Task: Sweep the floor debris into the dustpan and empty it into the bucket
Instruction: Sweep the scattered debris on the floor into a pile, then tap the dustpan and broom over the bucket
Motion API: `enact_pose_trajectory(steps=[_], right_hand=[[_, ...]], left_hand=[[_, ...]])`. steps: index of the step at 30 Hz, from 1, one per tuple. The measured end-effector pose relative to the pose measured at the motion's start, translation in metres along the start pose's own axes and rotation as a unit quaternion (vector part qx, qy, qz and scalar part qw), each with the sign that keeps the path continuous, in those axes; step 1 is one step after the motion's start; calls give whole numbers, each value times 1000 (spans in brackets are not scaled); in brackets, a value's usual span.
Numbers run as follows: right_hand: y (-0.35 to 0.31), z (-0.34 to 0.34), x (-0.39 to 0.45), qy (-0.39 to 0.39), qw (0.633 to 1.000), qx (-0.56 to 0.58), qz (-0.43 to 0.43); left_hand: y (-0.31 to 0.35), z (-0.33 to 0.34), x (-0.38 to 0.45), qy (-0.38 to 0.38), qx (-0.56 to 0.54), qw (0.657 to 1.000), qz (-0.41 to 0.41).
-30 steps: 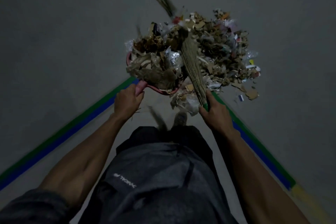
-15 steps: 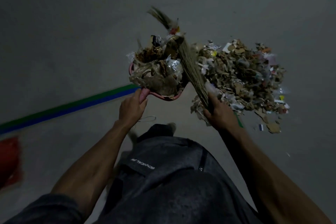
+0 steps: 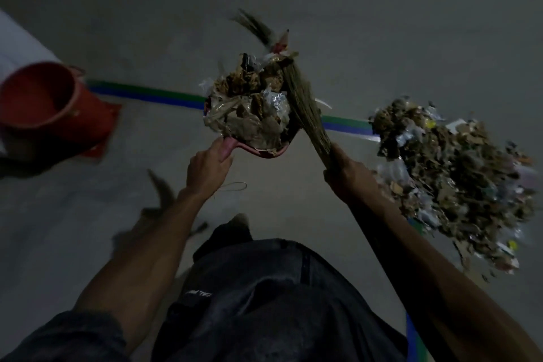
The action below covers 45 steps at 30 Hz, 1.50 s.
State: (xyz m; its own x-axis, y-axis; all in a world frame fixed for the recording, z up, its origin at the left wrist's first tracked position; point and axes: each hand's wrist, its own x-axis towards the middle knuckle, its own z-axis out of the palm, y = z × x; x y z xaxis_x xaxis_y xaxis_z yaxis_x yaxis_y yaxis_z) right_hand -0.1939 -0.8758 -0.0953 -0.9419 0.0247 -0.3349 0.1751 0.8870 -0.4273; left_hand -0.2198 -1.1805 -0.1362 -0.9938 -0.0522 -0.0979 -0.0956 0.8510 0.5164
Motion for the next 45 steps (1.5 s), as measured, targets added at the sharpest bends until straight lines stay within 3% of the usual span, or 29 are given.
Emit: enact_pose_trajectory(steps=[11, 19, 26, 37, 45], right_hand=[[-214, 123, 41, -85, 993, -28, -72], [-373, 188, 101, -122, 982, -57, -131], [-492, 235, 186, -138, 966, -81, -202], [-663, 293, 325, -212, 947, -115, -213], [-759, 354, 376, -243, 946, -134, -170]], left_hand=[[-223, -113, -16, 57, -22, 992, -108], [-358, -200, 15, 72, -21, 981, -181], [-466, -238, 74, 84, -99, 961, -244], [-604, -309, 191, 64, -115, 931, -339], [-706, -355, 259, -7, -88, 942, -323]])
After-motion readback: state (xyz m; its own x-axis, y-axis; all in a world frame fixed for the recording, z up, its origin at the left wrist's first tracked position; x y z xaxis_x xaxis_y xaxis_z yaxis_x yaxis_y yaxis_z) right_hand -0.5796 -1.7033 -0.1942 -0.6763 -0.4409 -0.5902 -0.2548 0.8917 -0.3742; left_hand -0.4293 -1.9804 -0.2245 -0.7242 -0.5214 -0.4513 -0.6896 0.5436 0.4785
